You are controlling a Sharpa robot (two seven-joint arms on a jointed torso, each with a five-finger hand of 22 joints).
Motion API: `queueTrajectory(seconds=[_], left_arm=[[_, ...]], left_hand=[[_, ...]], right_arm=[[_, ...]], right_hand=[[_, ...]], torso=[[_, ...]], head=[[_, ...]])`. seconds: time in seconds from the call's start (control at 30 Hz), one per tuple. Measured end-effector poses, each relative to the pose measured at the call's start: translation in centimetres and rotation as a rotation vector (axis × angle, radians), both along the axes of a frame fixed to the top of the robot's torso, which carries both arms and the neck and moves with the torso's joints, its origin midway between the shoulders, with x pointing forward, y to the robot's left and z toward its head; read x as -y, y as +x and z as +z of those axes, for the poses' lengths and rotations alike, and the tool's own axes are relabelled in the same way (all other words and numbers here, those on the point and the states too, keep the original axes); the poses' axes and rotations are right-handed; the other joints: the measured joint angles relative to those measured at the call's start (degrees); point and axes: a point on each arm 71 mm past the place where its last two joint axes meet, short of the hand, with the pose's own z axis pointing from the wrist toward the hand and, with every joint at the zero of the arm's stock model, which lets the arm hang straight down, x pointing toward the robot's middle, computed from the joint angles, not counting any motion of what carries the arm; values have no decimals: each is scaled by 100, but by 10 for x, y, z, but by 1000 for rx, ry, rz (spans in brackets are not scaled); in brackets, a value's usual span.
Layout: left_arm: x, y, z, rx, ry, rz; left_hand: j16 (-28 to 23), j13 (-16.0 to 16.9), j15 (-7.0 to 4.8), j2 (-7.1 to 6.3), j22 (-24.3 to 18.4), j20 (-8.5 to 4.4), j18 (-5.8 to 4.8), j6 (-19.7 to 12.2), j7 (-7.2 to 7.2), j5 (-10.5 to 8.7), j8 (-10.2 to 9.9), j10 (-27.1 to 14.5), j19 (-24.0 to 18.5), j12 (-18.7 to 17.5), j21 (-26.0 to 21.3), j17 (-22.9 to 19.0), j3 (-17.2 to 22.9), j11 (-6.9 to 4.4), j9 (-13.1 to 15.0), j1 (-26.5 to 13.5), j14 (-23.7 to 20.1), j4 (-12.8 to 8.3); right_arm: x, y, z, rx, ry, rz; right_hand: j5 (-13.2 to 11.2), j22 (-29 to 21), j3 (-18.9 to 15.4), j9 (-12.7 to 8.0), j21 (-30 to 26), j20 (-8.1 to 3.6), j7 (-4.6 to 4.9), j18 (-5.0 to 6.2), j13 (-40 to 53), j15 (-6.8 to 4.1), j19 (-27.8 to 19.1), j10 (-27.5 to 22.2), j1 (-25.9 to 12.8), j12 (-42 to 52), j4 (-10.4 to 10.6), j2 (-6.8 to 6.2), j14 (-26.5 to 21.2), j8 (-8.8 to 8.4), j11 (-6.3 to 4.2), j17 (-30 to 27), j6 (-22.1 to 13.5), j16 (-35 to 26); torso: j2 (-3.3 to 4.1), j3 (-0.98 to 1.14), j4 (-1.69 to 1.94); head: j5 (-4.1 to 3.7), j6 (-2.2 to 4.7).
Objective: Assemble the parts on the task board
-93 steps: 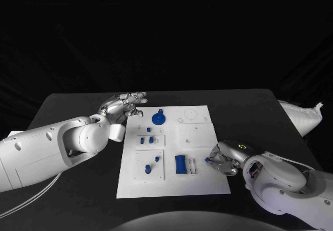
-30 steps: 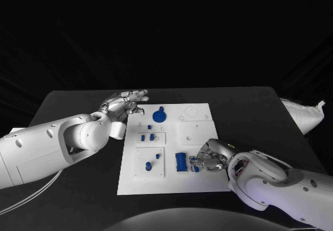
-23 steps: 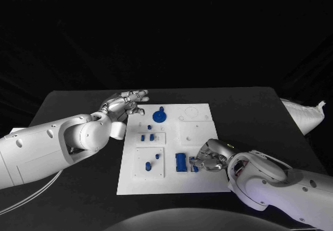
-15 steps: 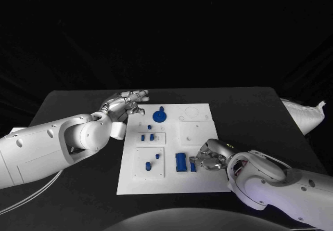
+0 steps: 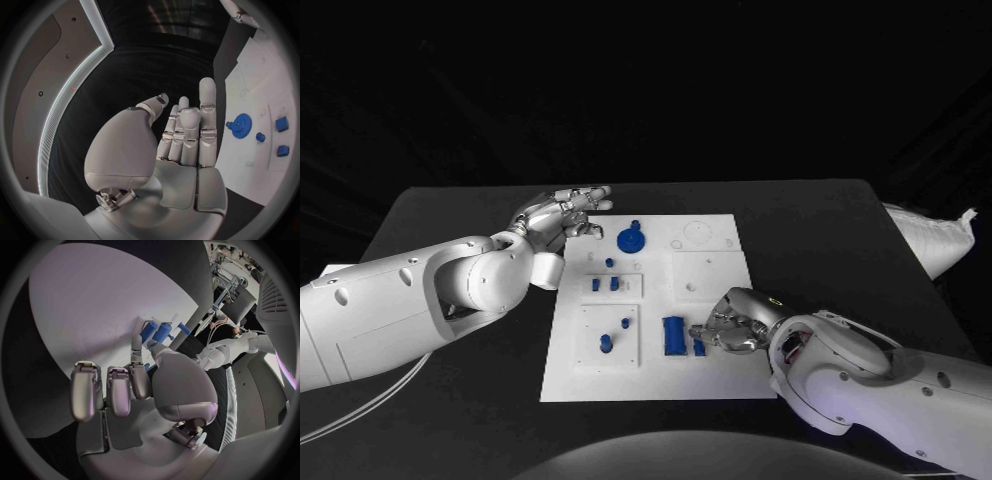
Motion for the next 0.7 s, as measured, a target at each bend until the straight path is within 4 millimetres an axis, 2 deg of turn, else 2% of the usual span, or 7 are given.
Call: queueTrajectory(seconds=[0.17,0.33,0.43,0.5,0.6,0.7], left_arm=[[-1,0,0,0,1,1],[-2,1,0,0,3,3],[-2,1,-1,0,4,4],[-2,1,-1,0,4,5],[-3,1,-1,0,4,5],[-3,1,-1,-1,4,5]], left_hand=[[0,0,-21,0,-6,0,0,-20,19,0,0,-21,0,0,0,-11,0,21,0,0,-21,0],[0,0,-21,0,-6,0,0,-19,19,0,0,-21,0,0,0,-11,0,21,0,0,-21,0],[0,0,-21,0,-6,0,0,-19,19,0,0,-21,0,0,0,-11,0,21,0,0,-21,0],[0,0,-21,0,-6,0,0,-19,19,0,0,-21,0,0,0,-11,0,21,0,0,-21,0],[0,0,-21,0,-6,0,0,-19,19,0,0,-21,0,0,0,-11,0,21,0,0,-21,0],[0,0,-21,0,-6,0,0,-19,19,0,0,-21,0,0,0,-11,0,21,0,0,-21,0]], right_arm=[[3,-2,3,12,6,-1],[8,-3,5,24,13,0],[10,-4,6,27,16,7],[11,-5,7,27,17,12],[12,-5,6,23,14,22],[12,-6,6,15,7,32]], right_hand=[[-151,0,-378,92,0,0,-22,-1,3,0,0,0,-115,0,181,-61,0,29,0,2,-23,0],[-257,-1,-589,150,0,0,-22,0,5,1,0,0,-115,-25,284,-61,0,52,0,1,-59,0],[-257,-1,-663,180,0,0,-22,0,4,1,0,0,-113,-25,280,-59,0,52,0,1,-59,0],[-257,-1,-719,198,0,0,-29,0,5,1,0,0,-40,-25,271,-6,0,74,0,1,-78,0],[-301,-1,-806,232,0,0,-25,0,4,1,0,0,127,-25,233,-5,0,74,0,1,-96,0],[-420,-2,-887,272,0,0,-25,0,4,1,0,0,304,-25,167,22,0,74,0,1,-96,0]], torso=[[-2,10,-5],[-3,10,-11],[-3,10,-12],[-3,10,-12],[-3,9,-10],[-3,7,-7]], head=[[-2,13],[2,28],[-3,32],[-8,37],[-20,40],[-28,41]])
